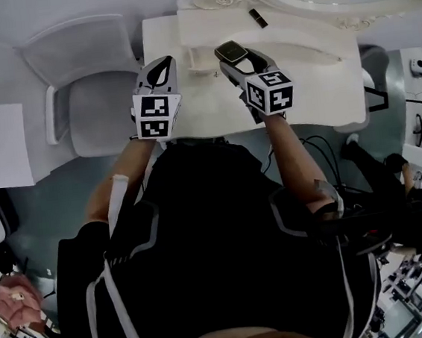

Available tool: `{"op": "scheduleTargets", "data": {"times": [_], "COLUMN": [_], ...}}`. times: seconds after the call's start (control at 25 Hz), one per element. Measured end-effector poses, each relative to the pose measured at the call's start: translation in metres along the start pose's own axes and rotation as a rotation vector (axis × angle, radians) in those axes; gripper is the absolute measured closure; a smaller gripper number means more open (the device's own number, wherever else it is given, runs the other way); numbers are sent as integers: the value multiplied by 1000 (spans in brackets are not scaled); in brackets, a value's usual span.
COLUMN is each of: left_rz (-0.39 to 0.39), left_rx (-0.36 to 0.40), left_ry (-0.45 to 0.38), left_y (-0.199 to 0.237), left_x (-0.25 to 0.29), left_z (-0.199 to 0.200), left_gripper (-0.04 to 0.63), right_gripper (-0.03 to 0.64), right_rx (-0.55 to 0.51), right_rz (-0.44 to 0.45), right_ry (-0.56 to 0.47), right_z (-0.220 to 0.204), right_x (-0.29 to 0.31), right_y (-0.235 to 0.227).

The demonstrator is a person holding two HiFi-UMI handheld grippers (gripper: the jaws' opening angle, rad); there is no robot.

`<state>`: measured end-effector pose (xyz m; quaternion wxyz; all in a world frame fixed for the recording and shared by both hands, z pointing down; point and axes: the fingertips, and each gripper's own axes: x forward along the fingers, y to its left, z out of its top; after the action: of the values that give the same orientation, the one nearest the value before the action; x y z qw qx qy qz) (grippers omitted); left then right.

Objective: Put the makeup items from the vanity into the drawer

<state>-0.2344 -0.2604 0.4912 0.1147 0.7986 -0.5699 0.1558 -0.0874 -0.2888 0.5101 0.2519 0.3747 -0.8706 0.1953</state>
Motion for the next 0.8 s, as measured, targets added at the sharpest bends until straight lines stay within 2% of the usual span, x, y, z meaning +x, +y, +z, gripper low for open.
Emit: {"op": "scheduleTargets", "data": {"times": [0.16, 0.36, 0.8], "left_rz": [-3, -93, -181], "left_rx": [30, 43, 0], "left_ry": [-10, 8, 7], "left_y": [14, 11, 14], "left_x": [7, 19, 26], "left_z": [-6, -19, -34], "left_gripper": [592, 592, 592], "right_gripper": [291, 291, 291], "right_rx": [25, 73, 153], "right_rz": [-49, -106, -224], "right_ry": [41, 76, 245], "right_z": [-13, -30, -67], "right_x": [14, 25, 53], "right_y": [1, 3, -8]}}
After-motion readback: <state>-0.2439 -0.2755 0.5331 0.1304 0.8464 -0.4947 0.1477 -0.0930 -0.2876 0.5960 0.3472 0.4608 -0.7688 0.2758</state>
